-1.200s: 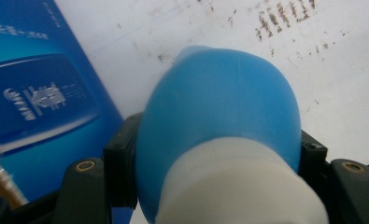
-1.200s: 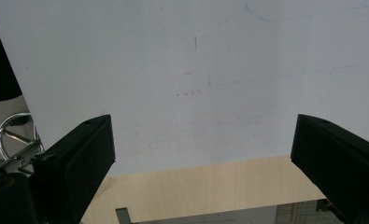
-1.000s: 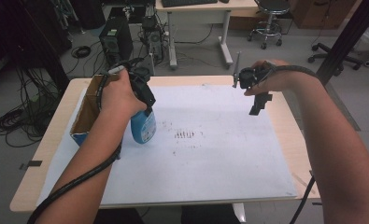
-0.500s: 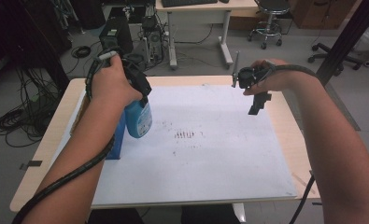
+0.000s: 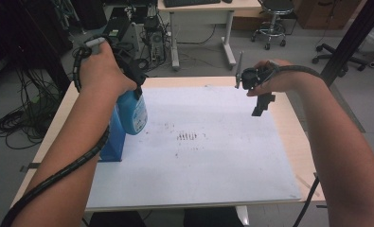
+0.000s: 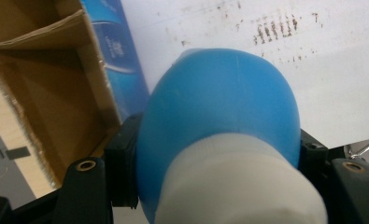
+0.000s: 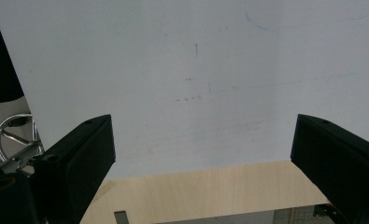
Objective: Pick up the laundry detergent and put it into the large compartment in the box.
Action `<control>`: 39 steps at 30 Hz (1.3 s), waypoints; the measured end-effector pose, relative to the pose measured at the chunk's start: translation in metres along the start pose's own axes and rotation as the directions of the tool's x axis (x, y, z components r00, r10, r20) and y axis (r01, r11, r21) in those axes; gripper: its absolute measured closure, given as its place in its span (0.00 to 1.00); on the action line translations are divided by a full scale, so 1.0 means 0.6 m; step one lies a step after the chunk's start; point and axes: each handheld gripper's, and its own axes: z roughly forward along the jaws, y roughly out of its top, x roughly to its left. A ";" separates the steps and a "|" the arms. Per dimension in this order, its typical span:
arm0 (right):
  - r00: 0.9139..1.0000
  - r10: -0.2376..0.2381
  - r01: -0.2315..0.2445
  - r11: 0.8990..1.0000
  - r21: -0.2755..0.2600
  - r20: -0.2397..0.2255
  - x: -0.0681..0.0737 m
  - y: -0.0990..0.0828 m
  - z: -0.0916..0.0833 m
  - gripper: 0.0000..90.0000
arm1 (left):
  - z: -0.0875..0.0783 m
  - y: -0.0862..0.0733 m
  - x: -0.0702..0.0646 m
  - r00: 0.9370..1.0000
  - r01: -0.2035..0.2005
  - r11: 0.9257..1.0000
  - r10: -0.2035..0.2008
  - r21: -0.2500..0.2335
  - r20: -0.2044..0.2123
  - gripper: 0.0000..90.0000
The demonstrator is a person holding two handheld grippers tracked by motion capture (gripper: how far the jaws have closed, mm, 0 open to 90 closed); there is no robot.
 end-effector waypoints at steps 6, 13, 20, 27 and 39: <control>1.000 0.001 -0.001 1.000 0.000 0.001 -0.001 -0.001 -0.001 0.07 | -0.030 -0.008 0.015 0.999 0.054 0.999 -0.054 -0.008 -0.002 0.41; 1.000 -0.004 0.004 1.000 -0.003 0.001 0.000 0.002 0.000 0.07 | -0.063 -0.016 0.040 0.992 0.123 0.992 -0.123 -0.013 -0.003 0.41; 1.000 -0.004 0.004 1.000 -0.004 0.002 0.001 0.002 -0.001 0.07 | -0.089 -0.023 0.064 0.982 0.191 0.981 -0.191 -0.011 -0.001 0.41; 1.000 -0.002 0.002 1.000 -0.003 0.000 0.000 0.002 0.001 0.07 | -0.112 -0.028 0.080 0.974 0.226 0.974 -0.226 -0.022 -0.017 0.41; 1.000 -0.005 0.005 1.000 0.000 -0.003 -0.001 0.007 0.005 0.07 | -0.138 -0.032 0.106 0.967 0.253 0.966 -0.255 -0.052 -0.022 0.41</control>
